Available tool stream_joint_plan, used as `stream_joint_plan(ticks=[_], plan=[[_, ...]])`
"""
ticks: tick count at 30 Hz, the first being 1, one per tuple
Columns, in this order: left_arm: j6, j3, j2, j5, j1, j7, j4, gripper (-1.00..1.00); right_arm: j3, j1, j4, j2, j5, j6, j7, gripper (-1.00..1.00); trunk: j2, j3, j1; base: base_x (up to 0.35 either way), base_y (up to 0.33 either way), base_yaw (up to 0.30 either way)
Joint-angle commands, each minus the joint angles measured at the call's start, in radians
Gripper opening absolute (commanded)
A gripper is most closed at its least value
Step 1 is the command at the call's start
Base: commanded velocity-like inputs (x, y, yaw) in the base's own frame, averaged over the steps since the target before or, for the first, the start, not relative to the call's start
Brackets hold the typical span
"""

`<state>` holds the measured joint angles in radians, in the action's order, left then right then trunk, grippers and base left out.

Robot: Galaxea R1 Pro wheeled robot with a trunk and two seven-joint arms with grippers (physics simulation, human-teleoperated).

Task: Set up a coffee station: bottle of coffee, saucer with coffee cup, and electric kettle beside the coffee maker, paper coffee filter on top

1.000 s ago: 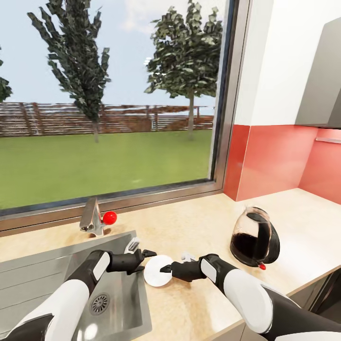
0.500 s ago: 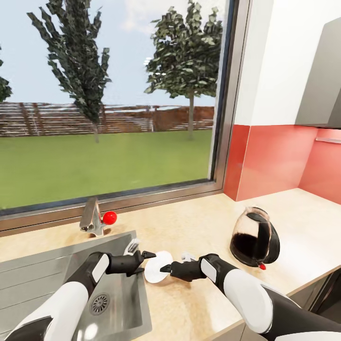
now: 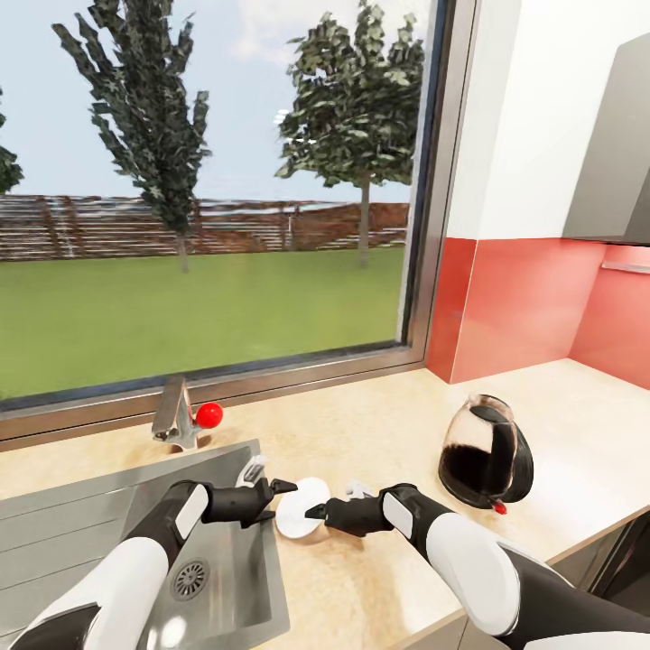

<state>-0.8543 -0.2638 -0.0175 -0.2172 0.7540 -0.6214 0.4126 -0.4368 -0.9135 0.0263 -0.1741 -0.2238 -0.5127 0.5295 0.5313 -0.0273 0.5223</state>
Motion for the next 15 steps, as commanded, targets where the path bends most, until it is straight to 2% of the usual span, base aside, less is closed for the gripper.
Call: stream_joint_plan(ticks=[1,15], plan=[[-0.003,-0.005,-0.001,0.013,0.001,-0.001,0.000,1.00,-0.005,0.000,0.003,0.000,-0.013,-0.006,0.003,1.00,0.002,-0.002,0.001,0.000,0.000,0.000],[-0.003,-0.004,-0.001,0.013,0.001,-0.001,0.000,1.00,-0.007,0.000,0.006,0.000,-0.011,-0.003,0.004,1.00,0.002,-0.002,0.001,0.000,0.000,0.000]])
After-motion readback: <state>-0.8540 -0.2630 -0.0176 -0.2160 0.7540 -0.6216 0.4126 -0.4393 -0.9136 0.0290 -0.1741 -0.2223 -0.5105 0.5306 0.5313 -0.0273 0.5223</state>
